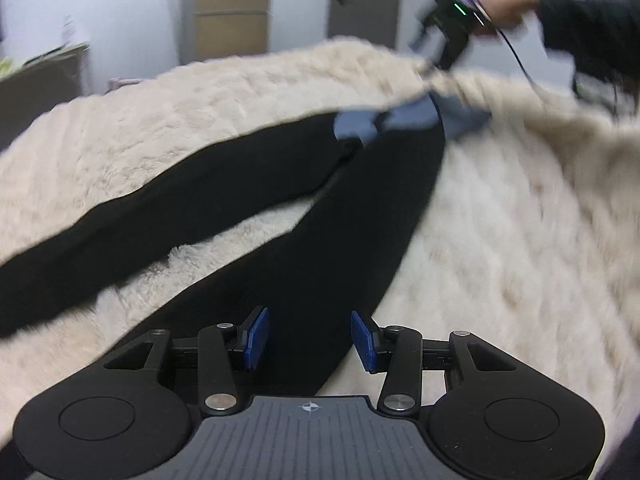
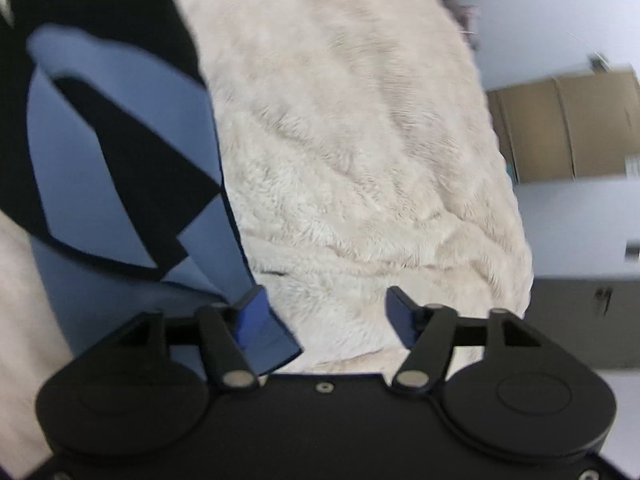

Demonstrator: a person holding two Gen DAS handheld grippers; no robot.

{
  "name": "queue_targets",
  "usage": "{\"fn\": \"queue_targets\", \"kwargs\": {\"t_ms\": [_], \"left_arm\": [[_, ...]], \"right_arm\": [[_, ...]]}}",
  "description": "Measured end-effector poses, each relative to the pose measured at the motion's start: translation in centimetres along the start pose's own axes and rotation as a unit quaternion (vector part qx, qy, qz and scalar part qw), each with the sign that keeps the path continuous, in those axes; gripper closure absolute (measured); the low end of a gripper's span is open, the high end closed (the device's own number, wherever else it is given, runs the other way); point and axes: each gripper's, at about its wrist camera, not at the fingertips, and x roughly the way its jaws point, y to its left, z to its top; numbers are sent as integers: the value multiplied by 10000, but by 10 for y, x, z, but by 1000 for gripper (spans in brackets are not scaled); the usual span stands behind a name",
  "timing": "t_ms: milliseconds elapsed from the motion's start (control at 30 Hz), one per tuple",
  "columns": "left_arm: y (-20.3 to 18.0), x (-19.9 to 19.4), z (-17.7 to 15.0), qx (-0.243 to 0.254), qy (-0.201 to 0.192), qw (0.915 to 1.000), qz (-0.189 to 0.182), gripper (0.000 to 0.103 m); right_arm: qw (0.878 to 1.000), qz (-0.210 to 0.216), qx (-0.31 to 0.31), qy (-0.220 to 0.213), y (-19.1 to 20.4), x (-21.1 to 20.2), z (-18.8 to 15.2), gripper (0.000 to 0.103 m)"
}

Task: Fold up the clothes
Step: 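Pull the waistband with the right gripper away from the left gripper, stretching the garment, then release both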

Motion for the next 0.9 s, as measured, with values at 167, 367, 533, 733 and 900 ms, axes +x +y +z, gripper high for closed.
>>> {"fn": "queue_targets", "kwargs": {"t_ms": [167, 367, 533, 733, 900], "left_arm": [[11, -1, -3, -326, -53, 9995, -1, 56], [8, 1, -5, -212, 46, 9998, -7, 55], [2, 4, -8, -54, 136, 9999, 34, 55], [4, 8, -9, -21, 164, 9998, 60, 55], [2, 10, -11, 47, 263, 9996, 103, 53]], "right_arm": [[9978, 310, 72, -587, 5, -19, -42, 33], [9914, 744, -1057, -192, 31, 22, -42, 43], [9787, 1967, -384, -442, 8, 47, -14, 100], [9802, 1594, -731, -917, 1, 20, 14, 101], [9880, 1025, -1018, -539, 28, 40, 23, 76]]}}
